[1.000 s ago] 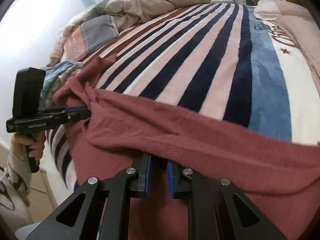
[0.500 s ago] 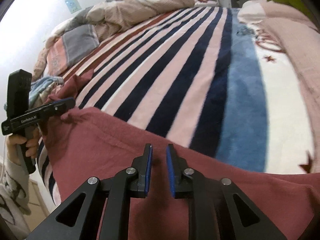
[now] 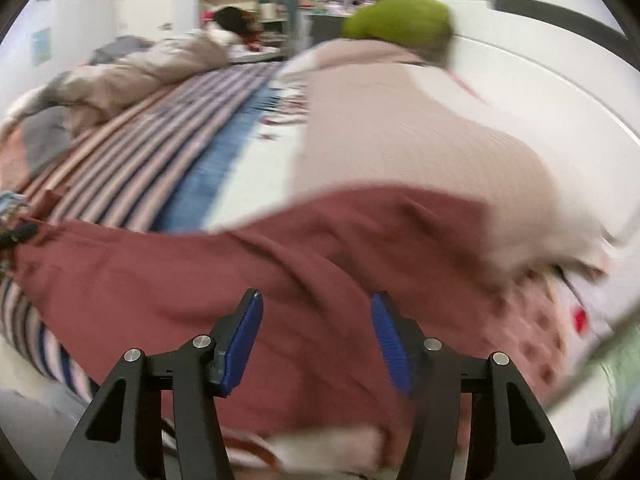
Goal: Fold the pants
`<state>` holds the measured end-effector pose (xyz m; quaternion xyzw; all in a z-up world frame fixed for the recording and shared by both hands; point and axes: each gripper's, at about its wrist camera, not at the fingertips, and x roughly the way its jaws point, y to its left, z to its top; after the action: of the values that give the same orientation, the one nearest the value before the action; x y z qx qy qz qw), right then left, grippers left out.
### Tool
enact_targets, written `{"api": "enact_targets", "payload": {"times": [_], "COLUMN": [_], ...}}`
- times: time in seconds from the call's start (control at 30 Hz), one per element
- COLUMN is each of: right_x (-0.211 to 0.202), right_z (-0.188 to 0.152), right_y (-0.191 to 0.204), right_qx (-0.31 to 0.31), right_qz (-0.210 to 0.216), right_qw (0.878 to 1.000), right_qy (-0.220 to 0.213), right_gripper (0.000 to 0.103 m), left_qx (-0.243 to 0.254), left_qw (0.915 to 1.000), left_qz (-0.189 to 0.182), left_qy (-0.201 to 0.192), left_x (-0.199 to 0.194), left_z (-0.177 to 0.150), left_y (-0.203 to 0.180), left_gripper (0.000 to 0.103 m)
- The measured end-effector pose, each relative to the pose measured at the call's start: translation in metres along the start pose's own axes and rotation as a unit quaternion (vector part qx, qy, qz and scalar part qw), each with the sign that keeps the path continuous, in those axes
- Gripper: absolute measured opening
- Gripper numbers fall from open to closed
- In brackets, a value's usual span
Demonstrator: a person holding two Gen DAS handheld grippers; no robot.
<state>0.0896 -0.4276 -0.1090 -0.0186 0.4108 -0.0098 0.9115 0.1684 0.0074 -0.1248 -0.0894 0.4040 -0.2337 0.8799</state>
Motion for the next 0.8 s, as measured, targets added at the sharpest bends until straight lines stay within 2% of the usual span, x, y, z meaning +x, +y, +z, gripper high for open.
{"api": "enact_targets", "payload": {"times": [0.13,0.3,0.47,0.5,0.53,0.57,0.6,0.67,0.8], "right_x": [-0.005,0.006,0.006,0.008,0.011,0.015,0.018,0.018,0.000], "right_z": [-0.033,-0.048,-0.050,-0.050,-0.049,-0.047,-0.046,-0.041,-0.024], "right_y": [-0.033,-0.052,-0.057,-0.056,-0.052,-0.049,-0.047,-0.047,-0.057], "right_qx": [0.035,0.047,0.080,0.080,0.070,0.060,0.049,0.047,0.053], "right_qz": [-0.024,-0.029,0.061,0.071,0.067,0.056,0.040,0.032,0.016], "right_qw": [0.999,0.998,0.995,0.994,0.995,0.997,0.998,0.998,0.997], "right_qy": [0.005,0.007,-0.008,-0.006,0.000,0.004,0.008,-0.002,-0.059], "right_gripper": [0.065,0.065,0.064,0.061,0.045,0.019,0.008,0.004,0.003], "left_qx": [0.001,0.005,0.006,0.005,0.004,0.004,0.004,0.004,0.002], "left_qw": [1.0000,0.9998,0.9996,0.9996,0.9996,0.9996,0.9995,0.9995,0.9993], "left_qz": [0.004,0.014,0.025,0.026,0.027,0.027,0.027,0.029,0.037], "left_qy": [0.006,0.012,0.012,0.012,0.012,0.013,0.013,0.013,0.009], "left_x": [0.008,0.010,0.007,0.006,0.007,0.007,0.007,0.008,0.008], "left_z": [0.000,0.001,0.001,0.001,0.001,0.001,0.001,0.001,0.005], "left_y": [-0.017,-0.030,-0.035,-0.034,-0.034,-0.034,-0.034,-0.034,-0.031], "left_gripper": [0.062,0.062,0.062,0.062,0.062,0.062,0.062,0.062,0.062]}}
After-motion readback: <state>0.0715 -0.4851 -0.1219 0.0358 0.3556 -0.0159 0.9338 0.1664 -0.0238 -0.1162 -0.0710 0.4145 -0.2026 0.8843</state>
